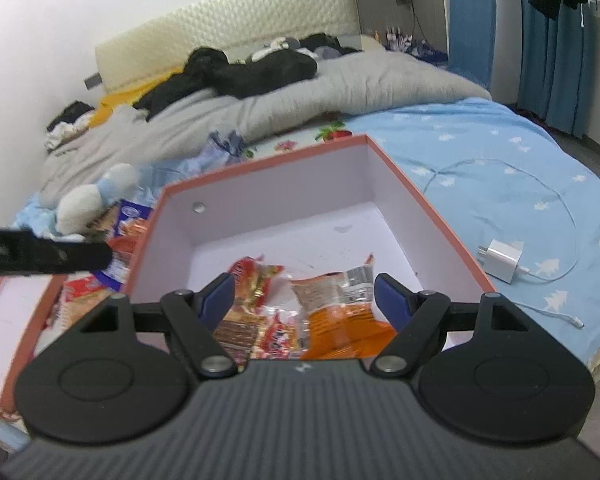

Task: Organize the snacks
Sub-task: 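Open the right tool to drop the orange packet while the left tool lowers the sausage packet into the box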

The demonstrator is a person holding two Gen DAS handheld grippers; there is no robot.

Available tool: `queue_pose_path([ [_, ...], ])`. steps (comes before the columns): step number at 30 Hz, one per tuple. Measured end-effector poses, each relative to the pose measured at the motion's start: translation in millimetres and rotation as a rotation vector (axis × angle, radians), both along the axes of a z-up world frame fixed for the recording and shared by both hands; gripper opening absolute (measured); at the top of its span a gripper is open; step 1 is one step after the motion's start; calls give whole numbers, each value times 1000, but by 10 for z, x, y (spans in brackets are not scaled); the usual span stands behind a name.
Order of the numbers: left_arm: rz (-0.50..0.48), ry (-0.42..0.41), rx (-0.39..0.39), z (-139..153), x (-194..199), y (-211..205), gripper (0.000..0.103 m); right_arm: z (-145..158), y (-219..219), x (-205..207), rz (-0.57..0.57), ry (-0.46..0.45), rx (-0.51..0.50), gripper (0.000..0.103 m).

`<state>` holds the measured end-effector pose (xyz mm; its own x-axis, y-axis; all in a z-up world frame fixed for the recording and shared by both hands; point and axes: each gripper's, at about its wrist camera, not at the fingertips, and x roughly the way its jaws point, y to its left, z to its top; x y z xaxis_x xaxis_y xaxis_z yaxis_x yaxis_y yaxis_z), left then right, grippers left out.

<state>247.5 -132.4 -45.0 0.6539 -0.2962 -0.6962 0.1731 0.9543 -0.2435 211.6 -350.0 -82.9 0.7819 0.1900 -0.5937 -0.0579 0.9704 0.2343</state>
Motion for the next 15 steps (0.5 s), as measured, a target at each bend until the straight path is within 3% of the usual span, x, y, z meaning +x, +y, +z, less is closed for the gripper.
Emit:
queue_pose_path([
  [15,5,-87,20,162,-723,341,69,179,393,-610,26,-72,52,78],
])
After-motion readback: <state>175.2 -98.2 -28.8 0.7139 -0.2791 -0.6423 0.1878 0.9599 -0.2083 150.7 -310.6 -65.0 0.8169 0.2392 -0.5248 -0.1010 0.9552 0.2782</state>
